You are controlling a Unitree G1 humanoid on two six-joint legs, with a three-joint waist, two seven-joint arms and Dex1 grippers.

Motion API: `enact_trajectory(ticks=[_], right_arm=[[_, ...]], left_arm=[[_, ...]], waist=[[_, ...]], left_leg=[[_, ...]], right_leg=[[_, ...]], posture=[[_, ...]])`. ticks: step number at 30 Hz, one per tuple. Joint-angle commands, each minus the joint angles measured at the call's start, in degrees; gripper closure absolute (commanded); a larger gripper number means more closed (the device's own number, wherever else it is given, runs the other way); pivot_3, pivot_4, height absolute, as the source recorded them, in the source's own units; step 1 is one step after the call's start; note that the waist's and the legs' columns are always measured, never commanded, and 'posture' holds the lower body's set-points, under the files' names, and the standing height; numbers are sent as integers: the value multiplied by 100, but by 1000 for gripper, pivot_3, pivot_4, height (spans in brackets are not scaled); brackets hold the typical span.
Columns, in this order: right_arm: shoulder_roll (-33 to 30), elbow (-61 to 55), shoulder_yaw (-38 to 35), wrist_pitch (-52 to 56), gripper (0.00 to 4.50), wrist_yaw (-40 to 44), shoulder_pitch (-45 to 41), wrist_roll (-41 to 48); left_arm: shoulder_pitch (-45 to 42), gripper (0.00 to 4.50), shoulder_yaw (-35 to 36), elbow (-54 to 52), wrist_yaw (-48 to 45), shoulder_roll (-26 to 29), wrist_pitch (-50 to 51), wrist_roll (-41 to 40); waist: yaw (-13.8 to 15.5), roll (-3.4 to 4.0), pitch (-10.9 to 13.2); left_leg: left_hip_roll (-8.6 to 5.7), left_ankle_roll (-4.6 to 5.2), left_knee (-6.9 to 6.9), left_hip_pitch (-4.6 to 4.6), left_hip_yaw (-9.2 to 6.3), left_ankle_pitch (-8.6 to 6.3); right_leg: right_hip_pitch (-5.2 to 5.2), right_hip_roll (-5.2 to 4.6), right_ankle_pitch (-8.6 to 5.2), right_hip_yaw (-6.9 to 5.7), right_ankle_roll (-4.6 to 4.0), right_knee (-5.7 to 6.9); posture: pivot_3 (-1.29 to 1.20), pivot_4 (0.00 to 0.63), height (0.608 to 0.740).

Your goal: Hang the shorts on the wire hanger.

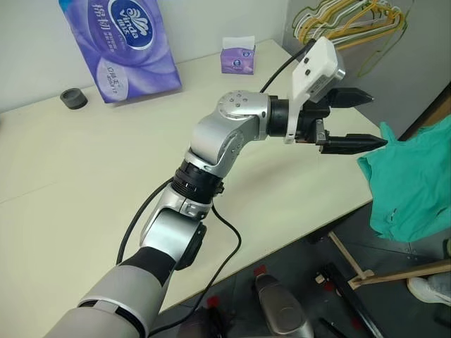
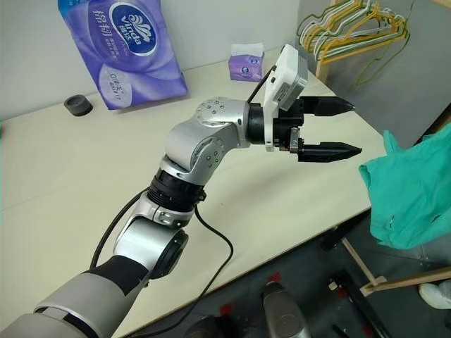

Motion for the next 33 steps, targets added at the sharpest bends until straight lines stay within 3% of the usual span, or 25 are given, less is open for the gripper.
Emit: enact_trajectory(ticks=[1,12,13,18,24,33], right_arm=[[-39,-329,-344,-75,3709,-77,-230,-20],[134,-944,-644,-459,145,-22,-12,43],[137,-1055,-625,-618,28,-6,48,38],[104,-1813,-305,-1562,28,230,505,26],[-62,-2322,91,-3699,28,1061,1445,-120],[1469,-3816,706,-5543,28,1787,2595,321]], left_arm=[[-220,0,79,-9,-76,-90,-141,-6],[-275,0,74,155,-142,-184,-297,80],[-275,0,74,163,-142,-188,-311,90],[-295,0,73,243,-148,-185,-396,147],[-199,0,91,254,-45,-119,-470,277],[-24,0,294,141,796,178,-711,723]], waist=[[-30,1,0],[-139,5,-3],[-143,5,-3],[-225,11,-7],[-250,16,-10],[-157,18,-30]], left_leg=[[0,0,0,0,1,0],[0,-3,-2,0,5,-2],[0,-3,-2,0,5,-2],[-2,-4,-2,0,9,-3],[-2,-5,-2,2,14,-4],[-2,-6,5,2,6,-4]], right_leg=[[0,0,0,1,0,0],[-1,1,0,8,3,-1],[-2,1,1,8,4,-1],[-2,1,1,14,8,-1],[-2,1,1,18,13,0],[0,1,14,17,23,4]], posture=[[-491,222,740],[-492,207,740],[-492,205,740],[-489,193,740],[-459,177,740],[-303,142,740]])
